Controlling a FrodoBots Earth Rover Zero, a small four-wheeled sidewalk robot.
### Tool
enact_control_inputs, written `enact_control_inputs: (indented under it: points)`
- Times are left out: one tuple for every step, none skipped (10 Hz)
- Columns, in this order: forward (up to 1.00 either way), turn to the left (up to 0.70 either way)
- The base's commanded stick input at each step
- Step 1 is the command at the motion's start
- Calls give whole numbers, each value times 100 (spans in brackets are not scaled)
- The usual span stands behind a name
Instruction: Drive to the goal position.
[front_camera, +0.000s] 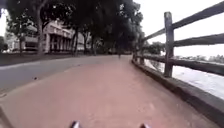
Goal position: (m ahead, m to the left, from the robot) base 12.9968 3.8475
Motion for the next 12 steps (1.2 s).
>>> enact_control_inputs:
  points:
    - [70, 0]
    - [70, 0]
    - [70, 0]
    - [70, 0]
    - [70, 0]
    - [70, 0]
    - [70, 0]
    - [70, 0]
    - [70, 0]
    - [70, 0]
    - [70, 0]
    - [70, 0]
